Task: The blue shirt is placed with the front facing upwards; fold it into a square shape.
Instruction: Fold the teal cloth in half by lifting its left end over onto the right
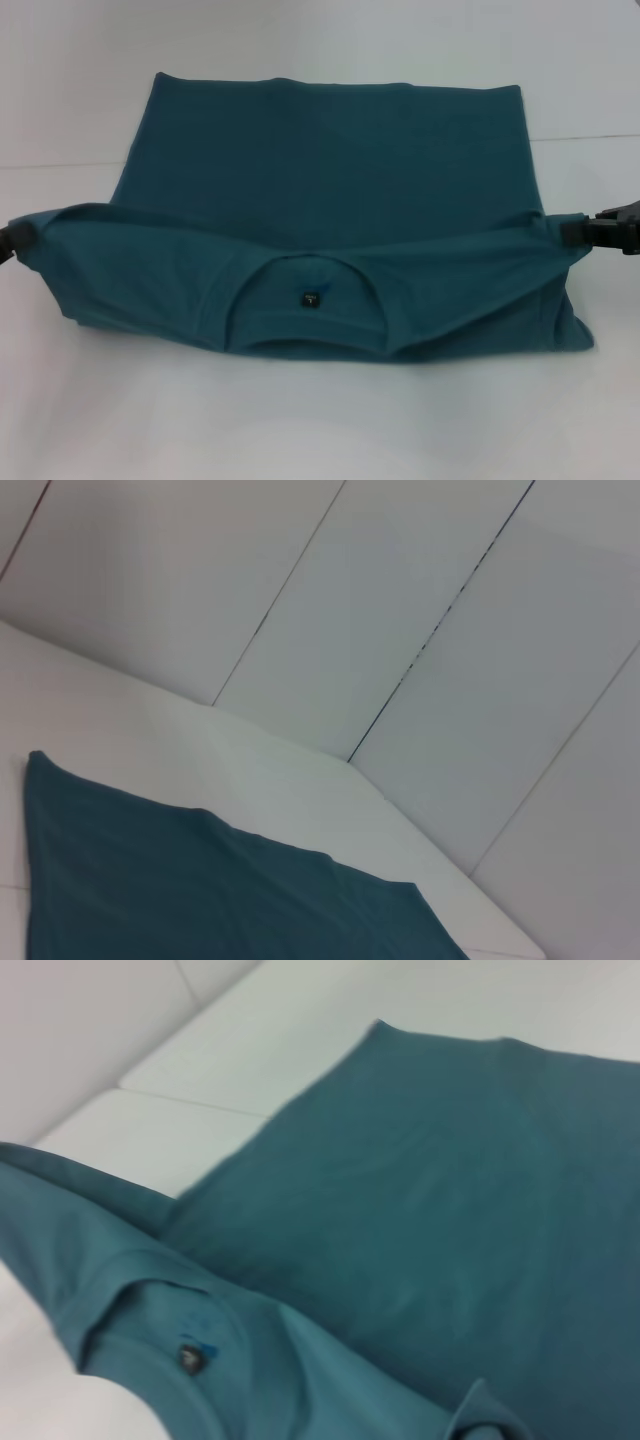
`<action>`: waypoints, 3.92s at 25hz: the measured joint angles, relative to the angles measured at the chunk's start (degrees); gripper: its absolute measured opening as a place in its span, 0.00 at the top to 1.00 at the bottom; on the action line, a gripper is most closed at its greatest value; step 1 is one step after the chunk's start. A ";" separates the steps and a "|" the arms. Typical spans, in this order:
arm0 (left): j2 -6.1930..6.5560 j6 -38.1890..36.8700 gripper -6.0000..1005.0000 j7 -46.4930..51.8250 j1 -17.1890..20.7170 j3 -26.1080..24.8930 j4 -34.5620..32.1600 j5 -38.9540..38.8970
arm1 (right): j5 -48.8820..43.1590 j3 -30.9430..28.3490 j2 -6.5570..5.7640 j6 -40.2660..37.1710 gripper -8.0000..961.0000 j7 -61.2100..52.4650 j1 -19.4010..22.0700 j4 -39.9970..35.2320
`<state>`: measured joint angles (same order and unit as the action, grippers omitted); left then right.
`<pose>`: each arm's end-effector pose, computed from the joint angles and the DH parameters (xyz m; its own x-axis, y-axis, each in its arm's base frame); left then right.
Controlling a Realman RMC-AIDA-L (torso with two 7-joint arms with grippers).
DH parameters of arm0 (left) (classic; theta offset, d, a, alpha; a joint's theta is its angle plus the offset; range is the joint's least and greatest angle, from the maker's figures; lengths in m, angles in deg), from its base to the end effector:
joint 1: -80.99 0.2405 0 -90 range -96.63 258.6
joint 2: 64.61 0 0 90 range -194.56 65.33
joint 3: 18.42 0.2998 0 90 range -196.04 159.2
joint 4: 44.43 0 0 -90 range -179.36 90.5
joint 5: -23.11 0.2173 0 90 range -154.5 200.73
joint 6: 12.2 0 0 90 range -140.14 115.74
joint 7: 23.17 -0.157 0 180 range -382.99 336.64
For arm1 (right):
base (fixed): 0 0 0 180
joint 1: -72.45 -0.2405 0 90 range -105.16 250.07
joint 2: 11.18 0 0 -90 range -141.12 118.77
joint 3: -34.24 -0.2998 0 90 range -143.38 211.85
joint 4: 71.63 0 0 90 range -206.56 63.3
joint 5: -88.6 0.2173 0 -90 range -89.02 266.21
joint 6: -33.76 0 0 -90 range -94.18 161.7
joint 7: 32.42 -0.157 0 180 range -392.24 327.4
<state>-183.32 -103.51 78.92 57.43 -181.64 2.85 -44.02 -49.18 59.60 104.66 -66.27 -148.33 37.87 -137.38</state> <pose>-0.3553 0.3424 0.0658 0.3790 0.4768 0.7931 0.8613 -0.4952 -0.1138 0.2983 0.3853 0.0929 0.6673 -0.6484 -0.3664 -0.7438 -0.6057 -0.2828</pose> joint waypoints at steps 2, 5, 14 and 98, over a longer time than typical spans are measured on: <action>-0.02 -0.47 0.97 -0.47 0.29 -0.14 0.00 -0.08 | 1.68 0.03 0.16 -0.69 0.96 0.89 0.63 -0.30; -0.38 -1.04 0.97 -1.85 0.83 -0.27 -0.01 -0.16 | 5.34 0.02 0.93 -1.65 0.95 3.88 2.37 -1.27; -0.91 -3.70 0.96 -5.15 1.40 -0.38 -0.11 -1.94 | 19.18 -0.49 2.12 -2.95 0.95 11.88 9.86 -2.02; -0.83 -12.44 0.96 -37.15 10.95 -1.52 -18.63 -8.91 | 30.02 2.03 4.02 -4.85 0.95 27.20 22.48 7.72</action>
<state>-184.14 -115.94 41.77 68.38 -183.17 -15.78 -52.93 -19.16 61.63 108.68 -71.12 -121.13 60.35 -129.66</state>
